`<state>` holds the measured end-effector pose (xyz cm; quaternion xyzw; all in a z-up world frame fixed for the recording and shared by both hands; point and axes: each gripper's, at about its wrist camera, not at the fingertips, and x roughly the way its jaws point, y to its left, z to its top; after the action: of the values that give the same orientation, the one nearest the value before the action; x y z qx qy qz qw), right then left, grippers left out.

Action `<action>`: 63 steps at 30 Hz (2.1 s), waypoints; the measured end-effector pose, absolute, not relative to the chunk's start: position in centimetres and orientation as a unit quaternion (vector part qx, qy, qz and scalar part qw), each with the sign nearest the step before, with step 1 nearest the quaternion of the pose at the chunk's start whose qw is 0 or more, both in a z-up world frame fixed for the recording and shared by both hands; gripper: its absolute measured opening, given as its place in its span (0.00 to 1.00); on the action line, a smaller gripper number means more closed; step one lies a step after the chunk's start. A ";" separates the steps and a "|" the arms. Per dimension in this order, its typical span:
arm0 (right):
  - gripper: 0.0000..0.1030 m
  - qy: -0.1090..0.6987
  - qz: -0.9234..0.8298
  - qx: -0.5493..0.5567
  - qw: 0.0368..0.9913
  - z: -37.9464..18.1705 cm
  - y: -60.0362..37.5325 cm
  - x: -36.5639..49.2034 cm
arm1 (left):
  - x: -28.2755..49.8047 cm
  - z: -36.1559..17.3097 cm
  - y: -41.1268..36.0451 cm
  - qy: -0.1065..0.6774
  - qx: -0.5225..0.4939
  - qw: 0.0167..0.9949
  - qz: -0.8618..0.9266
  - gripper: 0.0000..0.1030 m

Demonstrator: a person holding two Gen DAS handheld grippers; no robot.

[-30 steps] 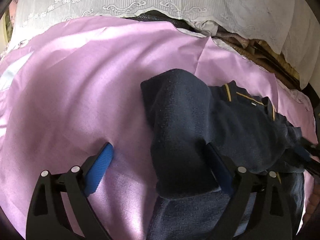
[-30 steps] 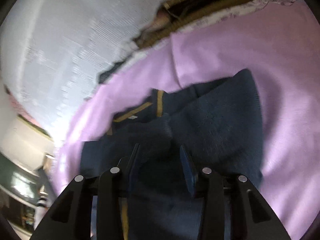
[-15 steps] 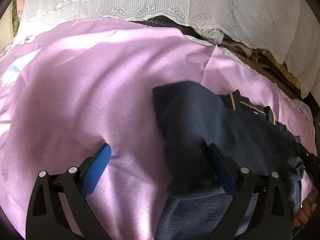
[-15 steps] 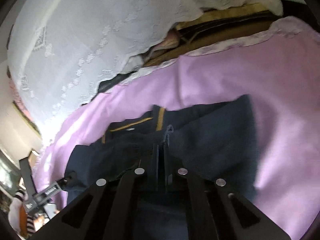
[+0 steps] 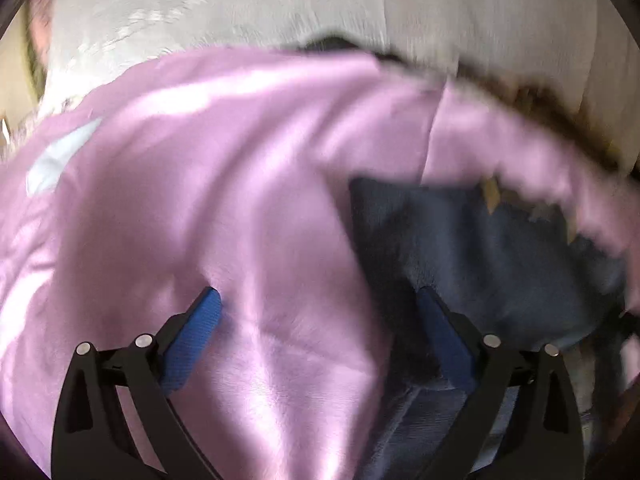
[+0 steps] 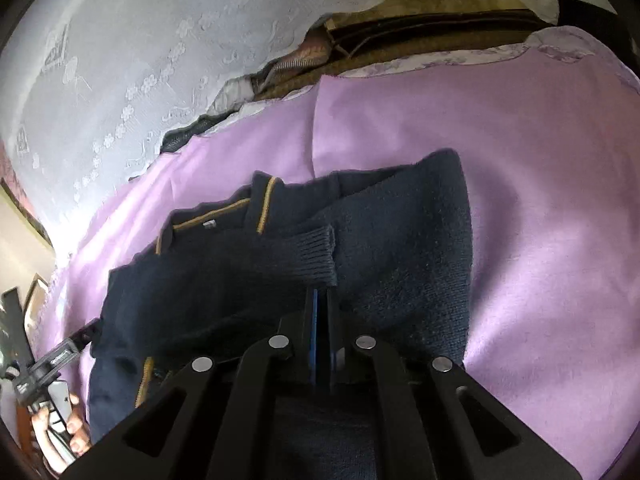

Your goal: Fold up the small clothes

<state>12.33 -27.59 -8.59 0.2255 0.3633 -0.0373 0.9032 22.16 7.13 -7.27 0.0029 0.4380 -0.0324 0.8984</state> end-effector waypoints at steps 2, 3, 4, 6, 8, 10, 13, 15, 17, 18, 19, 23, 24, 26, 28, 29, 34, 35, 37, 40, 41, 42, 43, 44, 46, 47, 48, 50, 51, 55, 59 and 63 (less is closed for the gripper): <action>0.04 0.360 -0.040 0.235 0.902 -8.0 -28.2 12.0 | 22.3 -7.2 7.1 0.439 0.002 0.898 -0.030 0.96; 0.05 0.351 -0.050 0.241 0.903 -7.8 -28.4 11.6 | 22.3 -7.0 7.3 0.437 0.000 0.899 -0.027 0.96; 0.09 0.330 -0.072 0.249 0.908 -7.3 -28.8 10.7 | 22.0 -6.7 7.7 0.430 -0.008 0.902 -0.021 0.96; 0.09 0.300 -0.086 0.242 0.919 -6.1 -28.9 10.0 | 21.8 -5.9 8.0 0.420 -0.012 0.907 -0.013 0.95; 0.09 0.271 -0.070 0.234 0.931 -4.9 -28.4 9.9 | 21.3 -4.3 7.6 0.400 -0.023 0.916 -0.031 0.94; 0.09 0.281 -0.032 0.226 0.932 -4.7 -27.2 11.0 | 21.1 -3.1 5.9 0.392 -0.017 0.918 -0.065 0.95; 0.08 0.307 -0.001 0.222 0.926 -5.4 -26.1 12.3 | 21.6 -3.6 2.9 0.398 0.016 0.913 -0.091 0.95; 0.09 0.336 0.000 0.212 0.918 -6.7 -25.9 13.8 | 22.7 -5.4 1.6 0.418 0.036 0.903 -0.090 0.95; 0.03 0.373 -0.008 0.216 0.902 -8.6 -26.5 14.8 | 24.2 -8.0 1.8 0.459 0.023 0.883 -0.096 0.96; 0.02 0.370 0.003 0.245 0.896 -9.0 -27.4 14.9 | 24.5 -7.9 2.7 0.464 -0.008 0.880 -0.105 0.96; 0.00 0.371 0.005 0.254 0.893 -9.0 -27.8 15.0 | 24.5 -7.8 2.9 0.461 -0.011 0.881 -0.101 0.96; 0.06 0.354 -0.008 0.242 0.904 -8.2 -27.4 13.5 | 23.3 -7.1 2.8 0.436 -0.002 0.895 -0.099 0.95; 0.06 0.351 -0.007 0.233 0.907 -7.8 -27.1 13.0 | 22.7 -6.7 3.0 0.429 -0.006 0.897 -0.108 0.95; 0.06 0.355 -0.007 0.193 0.915 -7.2 -26.0 12.0 | 21.6 -6.7 3.4 0.432 0.005 0.895 -0.114 0.95; 0.07 0.379 -0.007 0.173 0.909 -8.0 -25.3 12.3 | 22.0 -7.9 3.1 0.458 0.025 0.882 -0.111 0.96; 0.07 0.376 -0.006 0.173 0.910 -8.3 -25.5 12.3 | 22.1 -8.0 3.2 0.463 0.022 0.879 -0.114 0.96; 0.11 0.367 -0.012 0.190 0.911 -7.6 -26.0 9.8 | 20.2 -7.4 4.1 0.454 -0.003 0.882 -0.128 0.95; 0.13 0.364 -0.010 0.183 0.913 -7.4 -25.6 8.9 | 19.6 -7.3 4.3 0.453 -0.010 0.881 -0.137 0.95; 0.19 0.362 -0.007 0.167 0.917 -7.1 -24.8 7.3 | 17.9 -7.1 4.4 0.456 -0.013 0.875 -0.159 0.95; 0.31 0.379 0.000 0.156 0.912 -7.5 -23.8 5.9 | 15.5 -7.2 3.5 0.457 0.019 0.874 -0.166 0.95; 0.31 0.382 -0.003 0.150 0.912 -7.7 -23.5 5.4 | 14.6 -7.3 3.2 0.458 0.032 0.873 -0.167 0.95; 0.31 0.384 -0.003 0.148 0.911 -7.7 -23.3 4.6 | 13.8 -7.4 3.1 0.458 0.041 0.871 -0.170 0.95; 0.32 0.385 0.000 0.149 0.911 -7.6 -23.2 3.9 | 12.5 -7.4 3.1 0.457 0.050 0.871 -0.175 0.95; 0.34 0.386 0.004 0.151 0.910 -7.6 -23.1 3.2 | 11.5 -7.5 3.3 0.456 0.054 0.870 -0.179 0.95; 0.38 0.391 0.013 0.152 0.908 -7.9 -22.9 1.4 | 9.5 -7.7 3.9 0.456 0.053 0.869 -0.184 0.95; 0.39 0.394 0.016 0.150 0.907 -8.2 -22.8 0.7 | 8.7 -7.7 4.2 0.456 0.052 0.868 -0.187 0.95; 0.39 0.393 0.019 0.144 0.908 -8.5 -22.5 -0.7 | 7.8 -7.7 4.6 0.456 0.050 0.868 -0.191 0.95; 0.42 0.390 0.018 0.131 0.911 -8.7 -21.9 -2.8 | 5.7 -7.6 5.2 0.456 0.045 0.865 -0.203 0.95; 0.44 0.389 0.021 0.127 0.912 -8.7 -21.7 -3.7 | 4.9 -7.6 5.4 0.456 0.044 0.864 -0.207 0.95; 0.49 0.378 0.034 0.131 0.916 -8.8 -21.3 -8.3 | 1.0 -7.8 6.7 0.453 0.034 0.862 -0.226 0.96; 0.48 0.345 0.058 0.201 0.915 -8.8 -23.0 -12.8 | -2.1 -7.9 8.9 0.455 -0.012 0.849 -0.269 0.96; 0.48 0.326 0.073 0.263 0.905 -9.3 -25.4 -16.1 | -4.2 -7.8 9.2 0.446 -0.009 0.844 -0.298 0.96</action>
<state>-16.08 -25.37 -9.31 0.2633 0.3259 0.0731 0.9050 -4.17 9.24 -7.77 -0.0087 0.4462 -0.2984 0.8437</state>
